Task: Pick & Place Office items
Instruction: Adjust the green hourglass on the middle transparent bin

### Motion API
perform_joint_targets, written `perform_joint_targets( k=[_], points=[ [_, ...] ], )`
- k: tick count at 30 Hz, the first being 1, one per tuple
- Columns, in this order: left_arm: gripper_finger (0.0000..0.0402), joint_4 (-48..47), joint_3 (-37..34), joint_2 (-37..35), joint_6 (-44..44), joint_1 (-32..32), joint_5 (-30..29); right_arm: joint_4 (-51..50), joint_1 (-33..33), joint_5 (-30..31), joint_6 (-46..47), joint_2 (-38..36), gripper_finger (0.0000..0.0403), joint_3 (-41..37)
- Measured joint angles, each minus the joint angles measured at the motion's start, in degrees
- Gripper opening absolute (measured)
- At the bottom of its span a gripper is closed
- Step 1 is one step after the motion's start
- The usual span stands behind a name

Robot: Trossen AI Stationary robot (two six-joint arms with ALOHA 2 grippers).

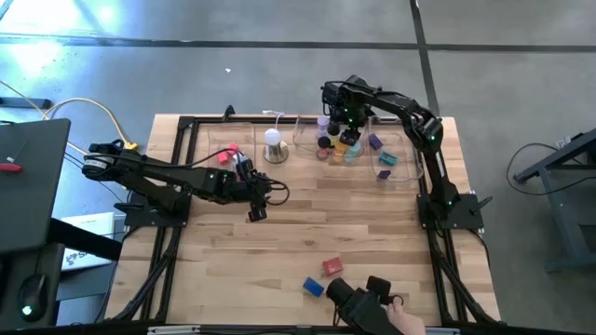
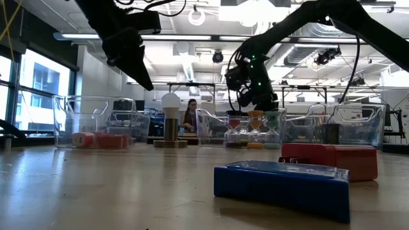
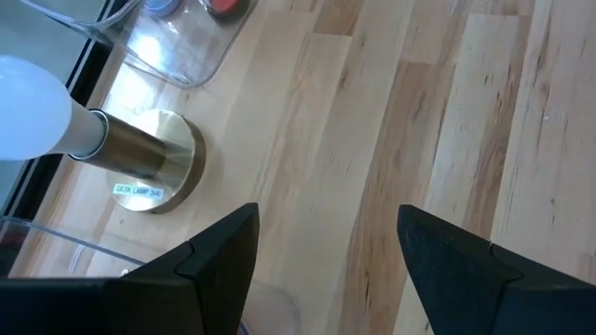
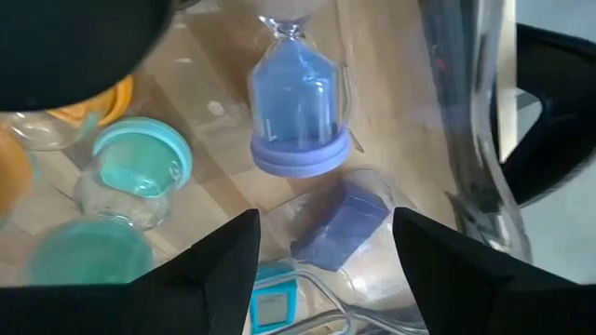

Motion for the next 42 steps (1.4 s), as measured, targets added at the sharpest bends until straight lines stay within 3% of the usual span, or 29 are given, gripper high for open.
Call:
perform_joint_targets(
  k=[12, 19, 27, 42],
  points=[
    [0.0247, 0.0, 0.0, 0.0, -0.1, 0.0, 0.0, 4.5, 0.6, 2.1, -4.3, -2.3, 0.0235, 0.1],
    [0.0247, 0.0, 0.0, 0.0, -0.1, 0.0, 0.0, 6.4, 0.9, -3.5, -4.9, -2.3, 0.0236, 0.1],
    [0.0247, 0.1, -0.5, 0.0, 0.0, 0.0, 0.0, 6.4, 1.8, -1.9, -6.2, -2.3, 0.0236, 0.1],
    [0.0247, -0.1, -1.6, 0.0, 0.5, 0.0, 0.0, 7.1, 2.2, -9.1, -7.5, -2.3, 0.0226, 0.1]
  ],
)
